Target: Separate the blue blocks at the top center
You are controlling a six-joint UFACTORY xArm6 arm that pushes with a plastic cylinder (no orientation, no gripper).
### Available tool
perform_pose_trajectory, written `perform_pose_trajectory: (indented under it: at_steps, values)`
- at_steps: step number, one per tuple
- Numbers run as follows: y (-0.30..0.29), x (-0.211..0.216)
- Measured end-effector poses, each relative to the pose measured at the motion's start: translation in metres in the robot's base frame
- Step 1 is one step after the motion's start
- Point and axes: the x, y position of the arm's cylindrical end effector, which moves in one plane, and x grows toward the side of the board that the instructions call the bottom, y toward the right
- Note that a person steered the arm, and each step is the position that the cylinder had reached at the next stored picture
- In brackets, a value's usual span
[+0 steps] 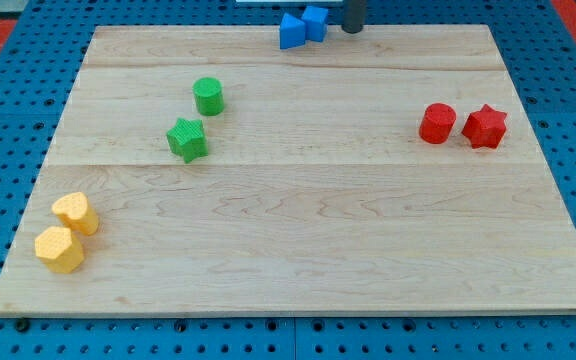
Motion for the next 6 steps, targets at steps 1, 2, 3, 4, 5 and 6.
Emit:
perform_pose_trajectory:
  at_steps: [1,2,3,4,5,6]
  values:
    - [-0.066,0.025]
    - [-0.1,0.087]
    - [-0.131,0.108]
    - [-0.138,0.051]
    - [-0.131,0.002]
    - [-0.119,0.001]
